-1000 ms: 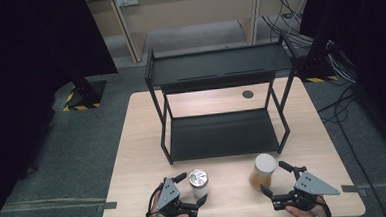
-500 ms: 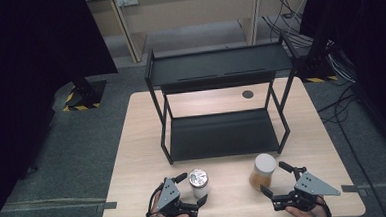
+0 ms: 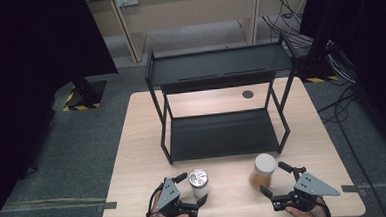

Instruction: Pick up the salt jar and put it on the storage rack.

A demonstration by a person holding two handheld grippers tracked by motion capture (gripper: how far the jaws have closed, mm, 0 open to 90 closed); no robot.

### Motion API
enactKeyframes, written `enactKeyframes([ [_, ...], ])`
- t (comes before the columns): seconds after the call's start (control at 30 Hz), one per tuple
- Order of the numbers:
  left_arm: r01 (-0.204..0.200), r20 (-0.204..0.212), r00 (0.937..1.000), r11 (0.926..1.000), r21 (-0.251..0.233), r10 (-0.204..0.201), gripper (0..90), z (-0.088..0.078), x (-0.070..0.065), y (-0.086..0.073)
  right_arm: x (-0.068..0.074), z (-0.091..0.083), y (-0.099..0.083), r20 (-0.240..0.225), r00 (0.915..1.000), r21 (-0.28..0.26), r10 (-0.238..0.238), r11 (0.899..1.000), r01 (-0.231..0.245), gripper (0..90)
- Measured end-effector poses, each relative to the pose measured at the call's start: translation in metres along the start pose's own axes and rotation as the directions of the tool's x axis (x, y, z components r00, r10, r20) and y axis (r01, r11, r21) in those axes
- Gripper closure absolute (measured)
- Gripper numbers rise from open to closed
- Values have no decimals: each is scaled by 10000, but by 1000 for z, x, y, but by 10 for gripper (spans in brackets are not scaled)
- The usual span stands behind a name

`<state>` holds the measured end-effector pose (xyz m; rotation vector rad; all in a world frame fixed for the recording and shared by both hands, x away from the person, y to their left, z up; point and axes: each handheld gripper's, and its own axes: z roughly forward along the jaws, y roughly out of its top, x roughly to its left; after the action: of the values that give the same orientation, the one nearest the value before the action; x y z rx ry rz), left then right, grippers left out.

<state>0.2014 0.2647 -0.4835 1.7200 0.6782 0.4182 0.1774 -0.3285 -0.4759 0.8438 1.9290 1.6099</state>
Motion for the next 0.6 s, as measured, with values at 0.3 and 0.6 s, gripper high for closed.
enactKeyframes([
  [0.3, 24, 4, 10000, 10000, -37, -24, 11, 0, 0, 0, 0, 0, -1, -8, 10000, -11, 10, 10000, -10, 3],
  [0.6, 14, -3, 10000, 10000, -34, -14, 13, 3, -1, 0, 0, 1, -1, -19, 10000, -10, 10, 10000, -10, 3],
])
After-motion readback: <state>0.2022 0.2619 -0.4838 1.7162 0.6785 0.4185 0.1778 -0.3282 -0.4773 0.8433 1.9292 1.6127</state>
